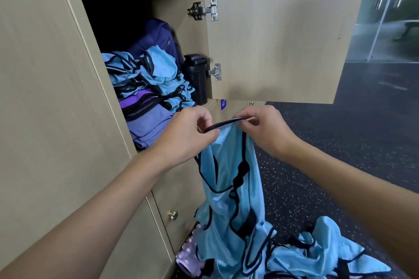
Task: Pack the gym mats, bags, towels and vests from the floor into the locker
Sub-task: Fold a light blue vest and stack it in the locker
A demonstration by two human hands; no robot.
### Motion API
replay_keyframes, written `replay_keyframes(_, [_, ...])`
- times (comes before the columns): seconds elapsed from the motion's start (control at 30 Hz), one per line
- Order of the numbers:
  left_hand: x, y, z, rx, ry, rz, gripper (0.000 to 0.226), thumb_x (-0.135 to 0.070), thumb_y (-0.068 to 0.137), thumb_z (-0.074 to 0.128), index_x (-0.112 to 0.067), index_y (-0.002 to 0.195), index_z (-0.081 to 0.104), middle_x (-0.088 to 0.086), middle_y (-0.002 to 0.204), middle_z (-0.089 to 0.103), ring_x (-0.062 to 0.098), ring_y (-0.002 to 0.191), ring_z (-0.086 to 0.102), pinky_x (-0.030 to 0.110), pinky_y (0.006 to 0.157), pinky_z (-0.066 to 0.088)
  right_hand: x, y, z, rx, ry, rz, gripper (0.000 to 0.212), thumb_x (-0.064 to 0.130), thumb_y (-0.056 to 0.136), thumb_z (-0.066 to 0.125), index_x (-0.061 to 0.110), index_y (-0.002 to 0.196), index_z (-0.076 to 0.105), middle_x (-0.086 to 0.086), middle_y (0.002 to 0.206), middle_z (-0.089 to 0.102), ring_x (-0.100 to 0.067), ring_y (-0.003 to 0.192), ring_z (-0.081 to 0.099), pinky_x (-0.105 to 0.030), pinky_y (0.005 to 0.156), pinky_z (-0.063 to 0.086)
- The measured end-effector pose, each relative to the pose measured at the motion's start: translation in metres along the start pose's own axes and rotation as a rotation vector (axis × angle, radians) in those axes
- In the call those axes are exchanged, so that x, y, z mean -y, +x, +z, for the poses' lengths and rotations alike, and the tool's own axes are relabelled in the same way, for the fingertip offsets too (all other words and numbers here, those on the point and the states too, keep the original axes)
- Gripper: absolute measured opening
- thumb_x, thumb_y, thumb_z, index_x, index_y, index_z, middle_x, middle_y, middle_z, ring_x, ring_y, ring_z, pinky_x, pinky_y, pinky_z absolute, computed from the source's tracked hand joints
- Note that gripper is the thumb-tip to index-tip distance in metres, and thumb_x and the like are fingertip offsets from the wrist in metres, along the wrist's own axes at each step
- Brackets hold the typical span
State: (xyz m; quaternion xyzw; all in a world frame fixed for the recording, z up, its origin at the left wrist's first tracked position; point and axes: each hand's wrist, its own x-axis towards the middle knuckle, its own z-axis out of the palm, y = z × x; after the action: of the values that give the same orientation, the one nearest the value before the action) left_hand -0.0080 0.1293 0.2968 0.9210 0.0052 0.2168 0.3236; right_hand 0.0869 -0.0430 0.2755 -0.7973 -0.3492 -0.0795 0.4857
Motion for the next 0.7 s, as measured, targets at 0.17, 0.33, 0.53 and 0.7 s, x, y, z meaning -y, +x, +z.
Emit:
replay_keyframes(0.17, [-0.01,0.001,0.004,-0.074,-0.076,0.005,0.03,-0.012,0.09,0.066,-0.01,0.067,0.046,-0.002,0.05,0.051,0.006,0.042,0.054,0.025,0.051,0.041,0.001,0.0,-0.013,-0.039,-0.009,0.026,0.036,-0.006,0.096,0.048,0.02,0.094,0.073,0.015,0.082,0.066,0.01,0.065,0.058,-0.008,0.062,0.042])
replay_keyframes(0.33, [-0.006,0.004,0.017,-0.005,-0.183,0.073,0.019,-0.019,0.089,0.069,-0.032,0.086,0.056,-0.007,0.086,0.067,0.009,0.079,0.065,0.024,0.072,0.049,0.001,-0.003,-0.021,-0.025,0.043,0.053,0.037,-0.011,0.095,0.043,0.013,0.1,0.072,0.028,0.066,0.059,0.017,0.056,0.053,-0.004,0.059,0.038])
replay_keyframes(0.53, [0.009,-0.001,0.036,0.205,-0.167,0.012,0.051,-0.016,0.082,0.081,-0.028,0.127,0.06,-0.01,0.119,0.067,0.002,0.114,0.061,0.029,0.096,0.051,0.005,-0.006,-0.026,0.011,0.245,0.125,0.032,-0.008,0.098,0.045,0.012,0.096,0.071,0.014,0.064,0.069,0.003,0.057,0.06,-0.014,0.058,0.051])
replay_keyframes(0.7, [0.009,0.002,0.041,0.081,-0.173,-0.02,0.006,-0.009,0.085,0.077,-0.011,0.082,0.072,0.006,0.079,0.073,0.01,0.067,0.063,0.037,0.074,0.056,0.0,-0.006,-0.027,-0.084,0.261,0.169,0.034,-0.005,0.096,0.049,0.018,0.086,0.071,0.004,0.079,0.075,-0.006,0.07,0.067,-0.022,0.066,0.055])
